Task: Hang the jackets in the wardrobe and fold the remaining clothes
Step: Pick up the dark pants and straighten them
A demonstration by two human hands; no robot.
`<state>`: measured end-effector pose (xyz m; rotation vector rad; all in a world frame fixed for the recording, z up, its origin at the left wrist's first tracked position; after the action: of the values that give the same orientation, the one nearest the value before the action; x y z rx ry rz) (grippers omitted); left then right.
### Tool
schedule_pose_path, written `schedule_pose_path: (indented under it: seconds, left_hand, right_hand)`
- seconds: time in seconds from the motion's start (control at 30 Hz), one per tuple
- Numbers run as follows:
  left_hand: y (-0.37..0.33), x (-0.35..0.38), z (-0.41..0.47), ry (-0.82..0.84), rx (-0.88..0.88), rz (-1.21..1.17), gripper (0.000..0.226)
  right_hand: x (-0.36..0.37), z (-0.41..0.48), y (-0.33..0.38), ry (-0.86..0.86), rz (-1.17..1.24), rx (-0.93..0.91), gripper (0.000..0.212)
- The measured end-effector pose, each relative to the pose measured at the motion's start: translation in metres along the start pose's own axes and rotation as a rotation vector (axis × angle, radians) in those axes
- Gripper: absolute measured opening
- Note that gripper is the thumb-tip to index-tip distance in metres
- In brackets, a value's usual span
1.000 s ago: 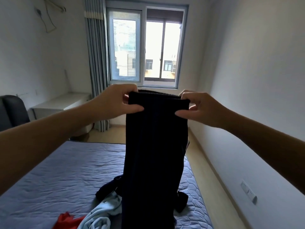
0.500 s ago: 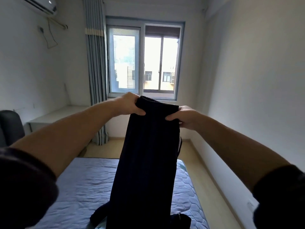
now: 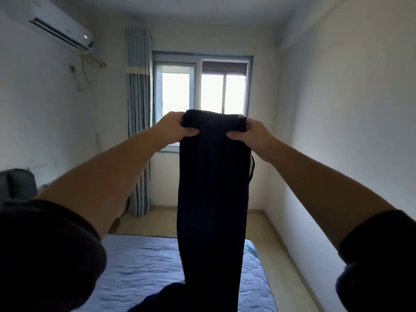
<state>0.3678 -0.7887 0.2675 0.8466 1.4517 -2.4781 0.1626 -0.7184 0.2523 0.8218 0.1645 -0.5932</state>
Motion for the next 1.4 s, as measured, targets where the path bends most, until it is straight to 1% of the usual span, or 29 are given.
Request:
schedule_pose_path:
  seconds: [0.07, 0.2, 0.3, 0.43, 0.57, 0.7, 0.8, 0.93, 1.03, 1.17, 1.3, 1.4]
  left_hand:
    - [0.005, 0.011, -0.022, 0.033, -0.019, -0.027, 0.03]
    - [0.03, 0.042, -0.073, 0.128, -0.064, -0.073, 0.03]
    - [0.057, 0.073, -0.117, 0.174, -0.131, -0.079, 0.037]
    - [0.094, 0.123, -0.186, 0.312, -0.16, -0.135, 0.036]
    - [0.135, 0.159, -0.26, 0.439, -0.221, -0.247, 0.033]
    - [0.178, 0.186, -0.35, 0.594, -0.312, -0.248, 0.029]
    - [0.209, 0.201, -0.423, 0.726, -0.384, -0.192, 0.025]
    - [0.241, 0.218, -0.494, 0.858, -0.52, -0.192, 0.029]
    - [0.26, 0.23, -0.519, 0.888, -0.587, -0.206, 0.031]
    - [0.281, 0.257, -0.529, 0.899, -0.656, -0.206, 0.028]
    - [0.304, 0.299, -0.521, 0.882, -0.737, -0.202, 0.024]
    - [0.328, 0.336, -0.5, 0.824, -0.809, -0.212, 0.02]
  right_hand:
    - [-0.002, -0.022, -0.003, 0.033, 0.012, 0.046, 0.034]
    - [0.0, -0.086, -0.012, 0.086, 0.063, 0.121, 0.035]
    - [0.005, -0.151, -0.021, 0.106, 0.068, 0.22, 0.041]
    - [0.018, -0.248, -0.034, 0.163, 0.12, 0.348, 0.042]
    - [0.038, -0.345, -0.039, 0.154, 0.149, 0.463, 0.037]
    - [0.064, -0.455, -0.04, 0.19, 0.157, 0.604, 0.03]
    - [0.086, -0.536, -0.036, 0.213, 0.177, 0.696, 0.023]
    - [0.111, -0.612, -0.029, 0.27, 0.22, 0.835, 0.023]
    - [0.12, -0.64, -0.035, 0.281, 0.215, 0.925, 0.025]
    - [0.123, -0.659, -0.059, 0.298, 0.21, 0.985, 0.026]
    - [0.121, -0.671, -0.108, 0.269, 0.248, 1.048, 0.027]
    - [0.12, -0.673, -0.162, 0.219, 0.303, 1.116, 0.029]
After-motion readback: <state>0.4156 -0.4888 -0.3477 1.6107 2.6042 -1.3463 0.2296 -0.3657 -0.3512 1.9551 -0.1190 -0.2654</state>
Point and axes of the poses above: each hand's wrist, its own z-axis towards the middle knuckle, its own x-axis out of the palm, y = z × x, the point moved 4 cm from there along z, towards the middle knuckle, and after that the axes turned 12 degrees about -x, right-handed, at the moved point
